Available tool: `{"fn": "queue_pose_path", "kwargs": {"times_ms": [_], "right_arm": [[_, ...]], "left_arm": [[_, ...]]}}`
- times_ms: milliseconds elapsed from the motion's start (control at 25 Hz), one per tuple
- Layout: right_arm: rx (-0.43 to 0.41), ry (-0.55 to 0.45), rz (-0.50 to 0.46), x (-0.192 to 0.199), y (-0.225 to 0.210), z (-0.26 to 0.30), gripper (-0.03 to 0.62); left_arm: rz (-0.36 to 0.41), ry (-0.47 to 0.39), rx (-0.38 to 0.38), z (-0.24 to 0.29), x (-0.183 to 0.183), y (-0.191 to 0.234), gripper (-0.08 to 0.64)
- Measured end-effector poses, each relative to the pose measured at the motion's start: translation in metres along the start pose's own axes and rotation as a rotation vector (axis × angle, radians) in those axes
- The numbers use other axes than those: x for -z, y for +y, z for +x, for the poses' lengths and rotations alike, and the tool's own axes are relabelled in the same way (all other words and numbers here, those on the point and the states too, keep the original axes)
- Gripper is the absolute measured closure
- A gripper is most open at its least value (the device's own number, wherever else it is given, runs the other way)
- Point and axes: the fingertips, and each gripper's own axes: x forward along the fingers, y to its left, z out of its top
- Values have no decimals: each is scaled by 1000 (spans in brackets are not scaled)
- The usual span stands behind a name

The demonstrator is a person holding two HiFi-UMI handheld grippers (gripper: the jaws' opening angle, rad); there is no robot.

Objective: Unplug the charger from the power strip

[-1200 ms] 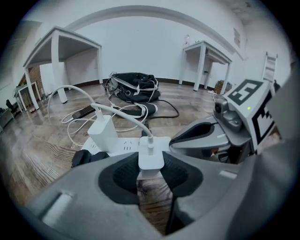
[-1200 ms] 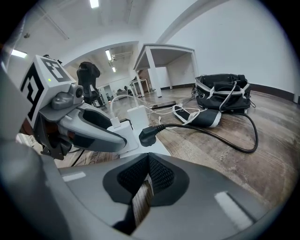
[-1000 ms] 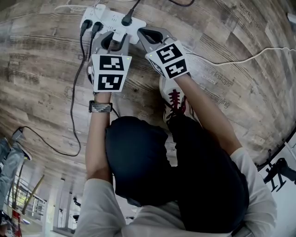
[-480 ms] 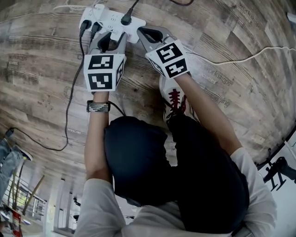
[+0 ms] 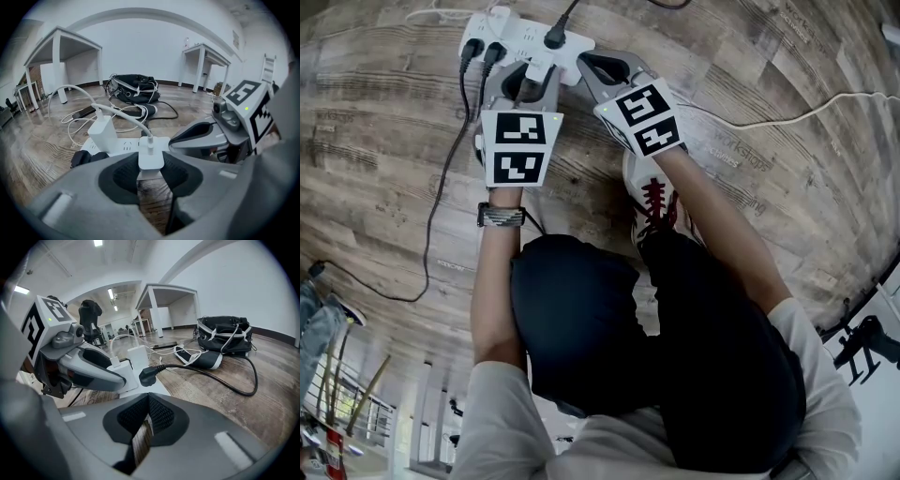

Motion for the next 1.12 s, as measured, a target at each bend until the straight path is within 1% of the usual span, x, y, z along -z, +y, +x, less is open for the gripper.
{"fn": "queue_pose_path", "kwargs": {"times_ms": [160,240,320,440,480,560,760,1000,1040,1120], "right_arm": [[0,-1,-1,0,0,0,591],[0,-2,-3,0,0,0,589],[4,-4,-8,1,0,0,590],[5,-7,-14,1,0,0,589],[4,-8,-15,1,0,0,591],[5,-9,-16,1,0,0,590],[4,-9,-19,1,1,0,589],[5,-10,-18,0,1,0,589],[6,-10,-18,0,0,1,589],[7,-8,-17,1,0,0,589]], "left_arm": [[30,6,-10,0,0,-1,420],[24,5,-8,0,1,0,420],[-20,0,7,1,1,0,420],[-128,-16,43,0,3,3,419],[-149,-21,50,0,3,4,419],[-166,-30,54,0,1,4,419],[-140,-31,47,-1,1,5,420],[-59,-23,19,-5,-3,4,420],[-63,-24,20,-6,-4,4,420],[-98,-30,33,-7,-3,3,420]]}}
